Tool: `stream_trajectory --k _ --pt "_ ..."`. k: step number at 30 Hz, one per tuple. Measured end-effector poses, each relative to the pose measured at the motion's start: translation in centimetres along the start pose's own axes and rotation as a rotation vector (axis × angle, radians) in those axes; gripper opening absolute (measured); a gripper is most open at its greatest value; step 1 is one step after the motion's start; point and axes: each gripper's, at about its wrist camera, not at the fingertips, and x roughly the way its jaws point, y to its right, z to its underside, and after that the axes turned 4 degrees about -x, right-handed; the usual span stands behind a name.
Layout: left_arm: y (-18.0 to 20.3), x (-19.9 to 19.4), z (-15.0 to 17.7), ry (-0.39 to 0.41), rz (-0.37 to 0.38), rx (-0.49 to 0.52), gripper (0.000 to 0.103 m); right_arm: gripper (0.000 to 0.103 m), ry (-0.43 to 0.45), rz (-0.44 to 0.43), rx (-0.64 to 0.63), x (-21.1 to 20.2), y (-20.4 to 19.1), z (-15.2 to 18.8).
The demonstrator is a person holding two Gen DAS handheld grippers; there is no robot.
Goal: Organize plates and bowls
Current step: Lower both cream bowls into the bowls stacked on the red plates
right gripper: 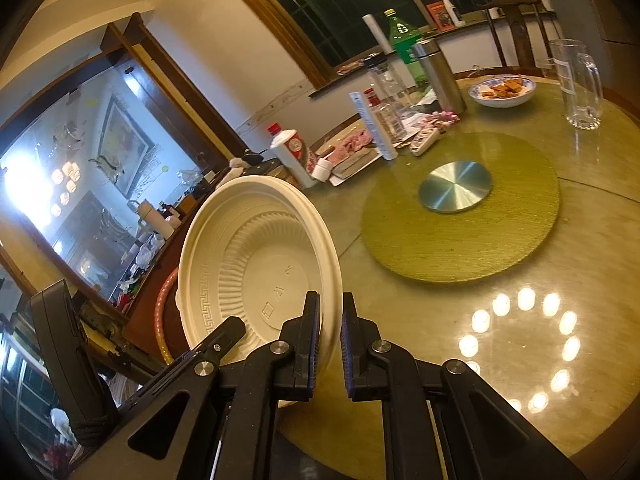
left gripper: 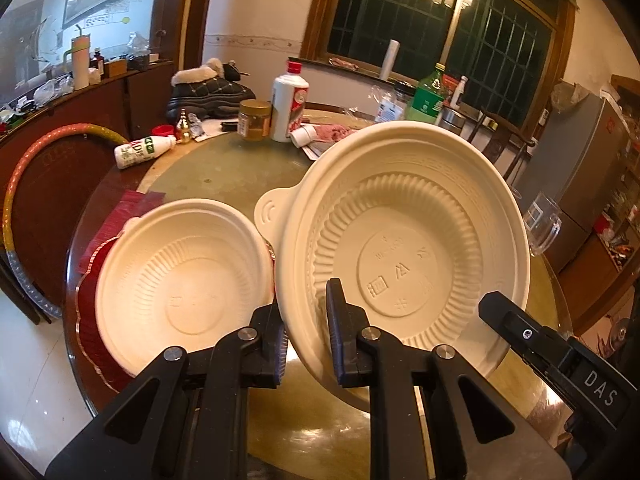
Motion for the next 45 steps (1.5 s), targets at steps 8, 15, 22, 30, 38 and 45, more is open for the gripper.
stream_trajectory --k 8,15,22,30,38,45 --pt "-2.0 -0.8 -0.5 0.021 -0.009 -0.035 0.015 0.009 -0.004 -0.026 -0.032 0.5 -2.3 0.1" --pt "-3.9 -1.5 -0.9 0.038 -0.02 -0.064 0.015 0.009 -0.016 -0.049 -0.066 1.3 -4.3 0.1" --pt "-5.8 -2.1 -1.4 0.053 -0.037 -0.095 0.015 0.009 -0.03 -0.069 -0.098 2.2 -6.3 0.1" --pt "-7.5 -2.9 -1.7 0.065 -0.05 -0.119 0.015 0.009 -0.043 -0.089 -0.134 2.9 -8.5 0.2" --pt "-9.5 -3.4 -1.9 0.069 -0.069 -0.148 0.015 0.009 -0.06 -0.11 -0.159 3.8 -10.2 0.5" --pt "-10.9 -3.2 -1.9 0.055 -0.085 -0.172 0.015 0.009 -0.085 -0.118 -0.176 4.7 -11.6 1.1"
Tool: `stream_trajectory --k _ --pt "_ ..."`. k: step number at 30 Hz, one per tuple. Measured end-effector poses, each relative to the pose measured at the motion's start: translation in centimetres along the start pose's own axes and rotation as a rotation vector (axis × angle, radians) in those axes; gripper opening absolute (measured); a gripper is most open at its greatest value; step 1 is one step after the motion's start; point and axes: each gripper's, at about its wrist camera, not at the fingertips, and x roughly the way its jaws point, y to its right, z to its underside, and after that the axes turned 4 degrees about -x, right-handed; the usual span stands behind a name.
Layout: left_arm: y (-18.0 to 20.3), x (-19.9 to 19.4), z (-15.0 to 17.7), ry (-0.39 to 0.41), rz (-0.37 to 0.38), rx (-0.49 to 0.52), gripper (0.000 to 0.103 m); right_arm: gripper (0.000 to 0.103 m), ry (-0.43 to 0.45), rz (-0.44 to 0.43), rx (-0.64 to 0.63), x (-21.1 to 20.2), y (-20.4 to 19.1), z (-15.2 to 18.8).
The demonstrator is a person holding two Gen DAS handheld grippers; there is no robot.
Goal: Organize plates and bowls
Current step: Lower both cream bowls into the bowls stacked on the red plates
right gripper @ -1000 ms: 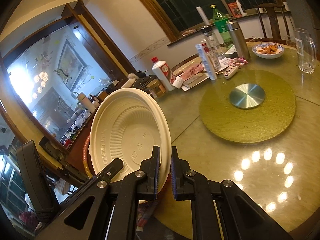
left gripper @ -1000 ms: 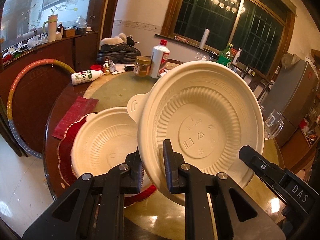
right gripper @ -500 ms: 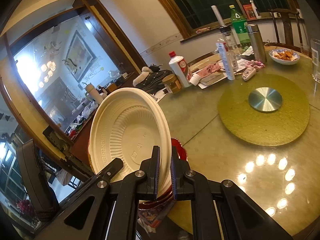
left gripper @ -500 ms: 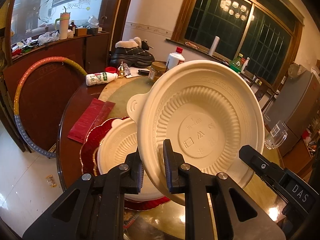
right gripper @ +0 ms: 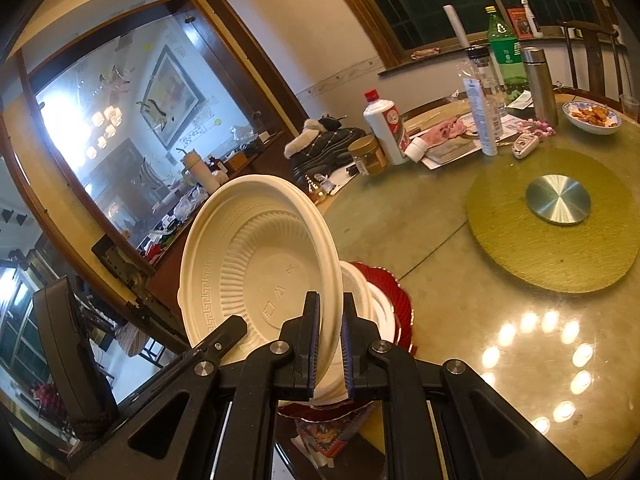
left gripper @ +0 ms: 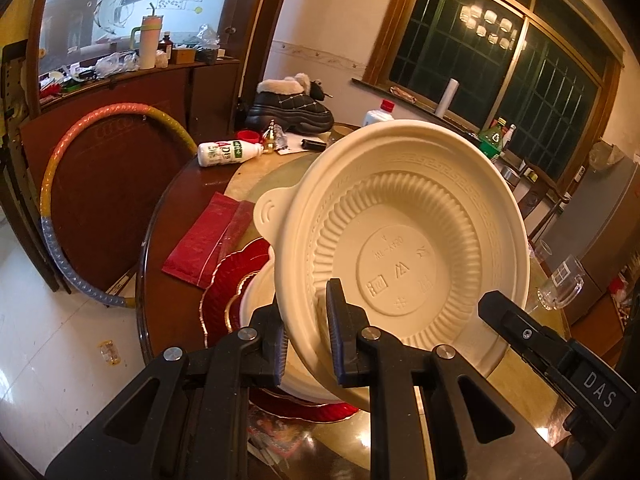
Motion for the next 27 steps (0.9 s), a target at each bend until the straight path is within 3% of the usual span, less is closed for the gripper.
stream_trajectory --k 27 --pt "-2.0 1.4 0.2 -0.079 -0.032 -0.018 0.015 0.01 -0.083 -0.003 -0.02 3.3 -1.5 0.5"
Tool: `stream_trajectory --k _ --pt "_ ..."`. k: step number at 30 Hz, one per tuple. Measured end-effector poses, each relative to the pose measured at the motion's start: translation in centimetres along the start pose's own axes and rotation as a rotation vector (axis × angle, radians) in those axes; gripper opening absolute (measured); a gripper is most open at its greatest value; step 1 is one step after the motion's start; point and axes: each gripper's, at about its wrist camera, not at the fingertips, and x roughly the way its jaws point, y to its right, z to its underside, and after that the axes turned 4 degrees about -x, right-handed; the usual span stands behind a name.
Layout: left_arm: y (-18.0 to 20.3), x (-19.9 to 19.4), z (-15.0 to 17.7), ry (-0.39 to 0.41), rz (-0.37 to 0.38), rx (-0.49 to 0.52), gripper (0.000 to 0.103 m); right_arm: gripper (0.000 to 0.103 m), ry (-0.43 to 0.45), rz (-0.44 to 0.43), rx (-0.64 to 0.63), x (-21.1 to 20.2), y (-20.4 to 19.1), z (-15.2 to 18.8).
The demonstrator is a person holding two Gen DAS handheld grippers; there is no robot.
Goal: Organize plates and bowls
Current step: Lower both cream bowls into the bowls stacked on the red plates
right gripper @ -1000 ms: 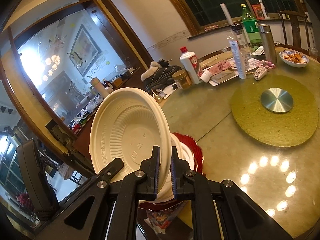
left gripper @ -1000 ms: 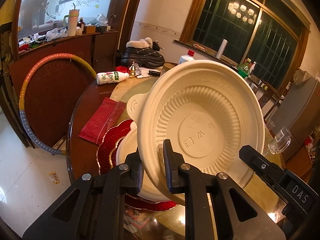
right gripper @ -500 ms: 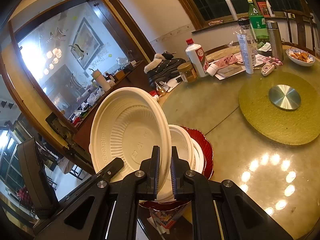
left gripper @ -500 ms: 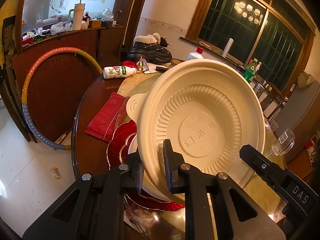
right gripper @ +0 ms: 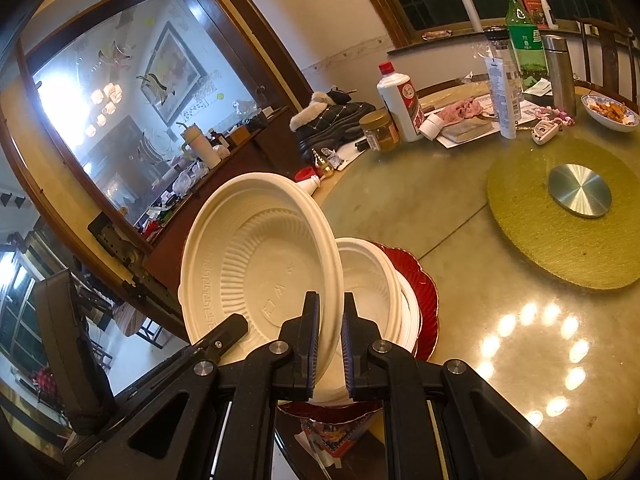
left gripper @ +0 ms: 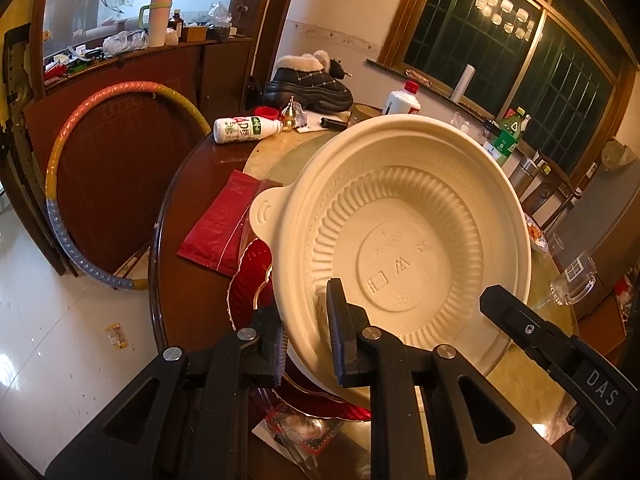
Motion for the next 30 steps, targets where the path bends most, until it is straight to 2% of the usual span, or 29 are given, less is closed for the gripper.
stream_trajectory --k 30 --pt "-0.3 1.7 0.7 -0.079 -0.005 0.003 0.016 0.01 -0.052 0.01 0.015 1.2 1.1 1.1"
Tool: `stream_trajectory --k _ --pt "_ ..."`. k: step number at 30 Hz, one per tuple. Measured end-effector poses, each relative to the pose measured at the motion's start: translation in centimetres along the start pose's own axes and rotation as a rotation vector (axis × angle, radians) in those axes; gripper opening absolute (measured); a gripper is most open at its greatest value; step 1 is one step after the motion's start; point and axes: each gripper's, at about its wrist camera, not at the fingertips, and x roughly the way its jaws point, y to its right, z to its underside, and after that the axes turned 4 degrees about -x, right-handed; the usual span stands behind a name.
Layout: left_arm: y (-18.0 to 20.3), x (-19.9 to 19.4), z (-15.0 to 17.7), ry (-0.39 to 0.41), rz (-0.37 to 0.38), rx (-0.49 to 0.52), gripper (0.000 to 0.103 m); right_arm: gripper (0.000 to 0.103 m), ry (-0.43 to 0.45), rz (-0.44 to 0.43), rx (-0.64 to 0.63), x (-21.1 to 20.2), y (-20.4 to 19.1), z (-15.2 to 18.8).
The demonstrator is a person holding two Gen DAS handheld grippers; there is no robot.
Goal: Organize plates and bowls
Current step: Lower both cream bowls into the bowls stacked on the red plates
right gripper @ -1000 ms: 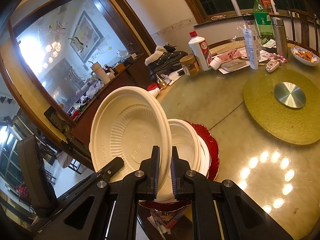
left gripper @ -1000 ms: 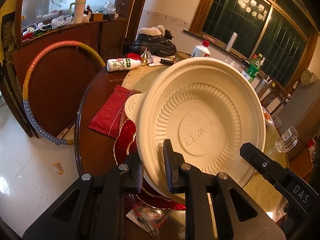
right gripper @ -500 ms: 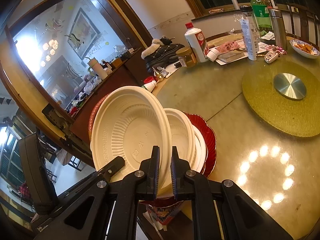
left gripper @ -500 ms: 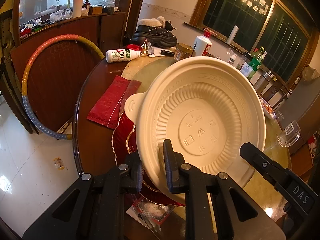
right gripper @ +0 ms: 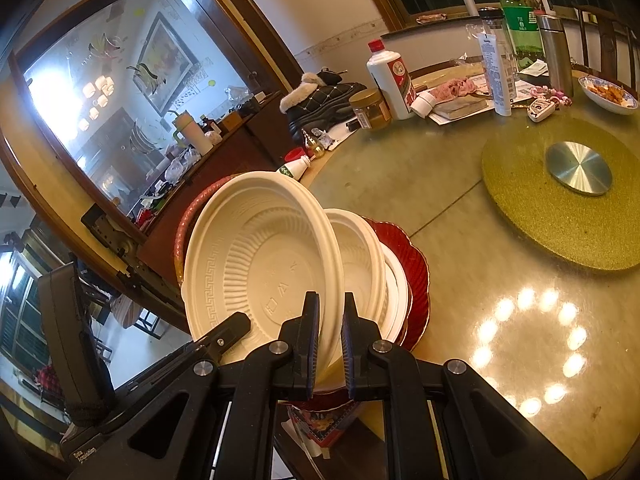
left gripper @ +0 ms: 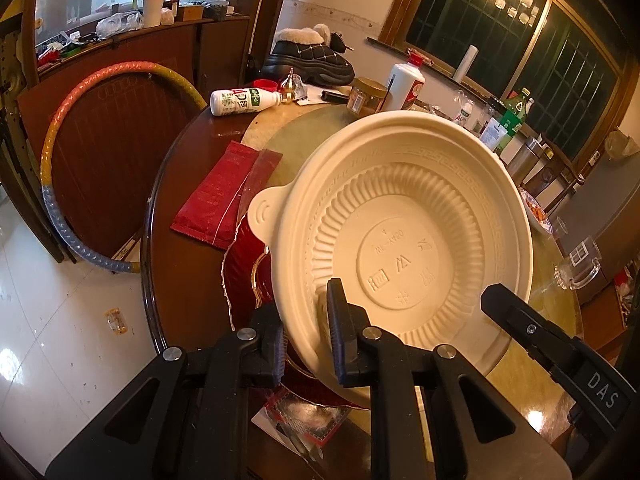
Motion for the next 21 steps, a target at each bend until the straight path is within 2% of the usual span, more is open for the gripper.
stream_trajectory --k 21 --pt "0.02 0.93 -0.14 -0.05 0.006 -0.003 0.016 0.01 -0.014 0.009 0.011 0.44 0.43 -0.14"
